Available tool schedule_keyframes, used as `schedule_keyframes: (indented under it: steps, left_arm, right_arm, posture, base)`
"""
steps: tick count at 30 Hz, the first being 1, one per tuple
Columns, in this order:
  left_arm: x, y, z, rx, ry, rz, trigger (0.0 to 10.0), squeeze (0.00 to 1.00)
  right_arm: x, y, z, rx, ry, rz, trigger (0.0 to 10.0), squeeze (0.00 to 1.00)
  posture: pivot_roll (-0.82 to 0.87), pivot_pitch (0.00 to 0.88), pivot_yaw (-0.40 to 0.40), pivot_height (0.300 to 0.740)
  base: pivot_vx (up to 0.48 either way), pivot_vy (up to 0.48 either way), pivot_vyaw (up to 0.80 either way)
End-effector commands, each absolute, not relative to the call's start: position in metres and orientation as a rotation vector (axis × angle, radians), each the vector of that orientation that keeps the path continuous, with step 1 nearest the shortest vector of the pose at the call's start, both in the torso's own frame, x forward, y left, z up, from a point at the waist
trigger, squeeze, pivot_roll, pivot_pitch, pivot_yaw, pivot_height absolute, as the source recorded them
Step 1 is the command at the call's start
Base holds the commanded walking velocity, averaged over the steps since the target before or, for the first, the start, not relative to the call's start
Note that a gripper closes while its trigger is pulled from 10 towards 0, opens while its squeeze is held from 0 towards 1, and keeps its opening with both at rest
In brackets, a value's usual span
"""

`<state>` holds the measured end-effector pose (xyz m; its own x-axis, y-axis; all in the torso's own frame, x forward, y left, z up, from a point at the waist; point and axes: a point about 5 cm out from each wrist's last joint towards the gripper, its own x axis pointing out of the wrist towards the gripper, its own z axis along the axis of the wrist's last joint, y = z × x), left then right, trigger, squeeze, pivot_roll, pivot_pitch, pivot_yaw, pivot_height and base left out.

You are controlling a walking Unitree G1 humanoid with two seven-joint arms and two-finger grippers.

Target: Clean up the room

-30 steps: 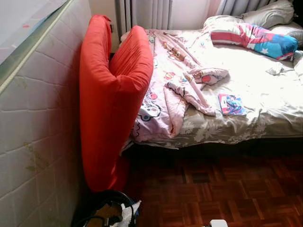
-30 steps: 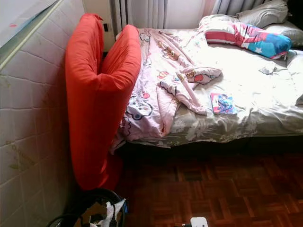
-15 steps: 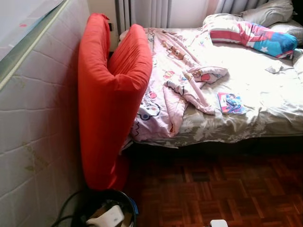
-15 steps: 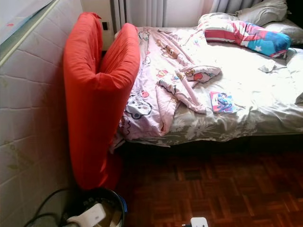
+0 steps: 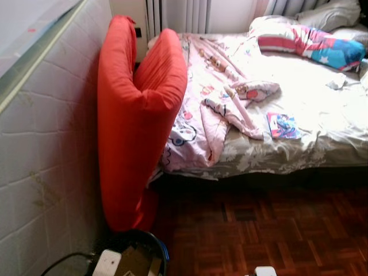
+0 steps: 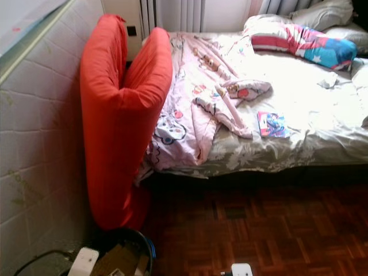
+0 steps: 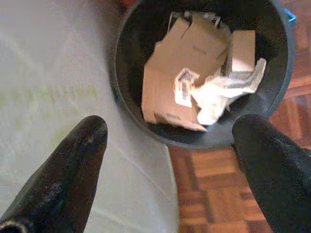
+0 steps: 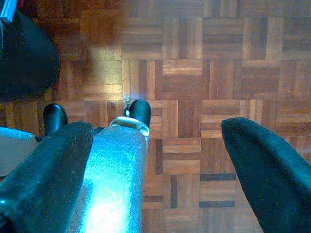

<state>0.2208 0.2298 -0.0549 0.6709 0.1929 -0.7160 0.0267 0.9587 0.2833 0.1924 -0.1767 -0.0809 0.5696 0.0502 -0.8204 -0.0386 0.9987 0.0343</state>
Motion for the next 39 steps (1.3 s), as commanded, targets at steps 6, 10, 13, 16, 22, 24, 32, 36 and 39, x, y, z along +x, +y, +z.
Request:
schedule_keyframes:
  steps: [6, 10, 13, 16, 22, 24, 32, 36, 39]
  left_arm:
    - [0.194, 0.241, -0.068, 0.061, 0.889, 0.199, 10.0, 0.0]
    - [0.192, 0.234, -0.07, 0.006, 0.895, 0.179, 10.0, 0.0]
    - [0.194, 0.231, -0.07, 0.002, 0.89, 0.176, 10.0, 0.0]
    - [0.196, 0.228, -0.07, 0.035, 0.889, 0.161, 10.0, 0.0]
    - [0.197, 0.228, -0.069, 0.055, 0.89, 0.151, 10.0, 0.0]
    - [0.196, 0.227, -0.07, 0.052, 0.89, 0.151, 10.0, 0.0]
    - [0.194, 0.226, -0.071, 0.062, 0.893, 0.148, 10.0, 0.0]
    - [0.195, 0.226, -0.071, 0.062, 0.889, 0.145, 10.0, 0.0]
    - [0.195, 0.224, -0.071, 0.064, 0.886, 0.141, 10.0, 0.0]
  right_arm:
    - [0.185, -0.179, -0.084, 0.03, 0.979, 0.036, 10.0, 0.0]
    - [0.186, -0.18, -0.084, 0.041, 0.968, 0.029, 10.0, 0.0]
    - [0.186, -0.18, -0.084, 0.039, 0.969, 0.028, 10.0, 0.0]
    - [0.185, -0.18, -0.084, 0.041, 0.969, 0.025, 10.0, 0.0]
    - [0.185, -0.18, -0.084, 0.042, 0.97, 0.025, 10.0, 0.0]
    - [0.184, -0.18, -0.084, 0.044, 0.97, 0.025, 10.0, 0.0]
    - [0.183, -0.179, -0.085, 0.044, 0.974, 0.028, 10.0, 0.0]
    - [0.183, -0.179, -0.085, 0.042, 0.976, 0.031, 10.0, 0.0]
    - [0.183, -0.179, -0.085, 0.04, 0.977, 0.033, 10.0, 0.0]
  posture:
    - [0.07, 0.194, -0.039, 0.74]
    - [0.06, 0.196, -0.044, 0.74]
    - [0.06, 0.195, -0.045, 0.74]
    - [0.05, 0.199, -0.045, 0.74]
    - [0.05, 0.195, -0.039, 0.74]
    - [0.05, 0.195, -0.038, 0.74]
    - [0.05, 0.177, -0.032, 0.74]
    - [0.05, 0.172, -0.032, 0.74]
    - [0.05, 0.167, -0.032, 0.74]
  base:
    - [0.0, 0.0, 0.0]
    - [0.0, 0.0, 0.0]
    - [0.0, 0.0, 0.0]
    - [0.0, 0.0, 0.0]
    - [0.0, -0.211, 0.0]
    - [0.0, -0.48, 0.0]
    - [0.0, -0.48, 0.0]
    - [0.0, -0.48, 0.0]
    - [0.0, -0.48, 0.0]
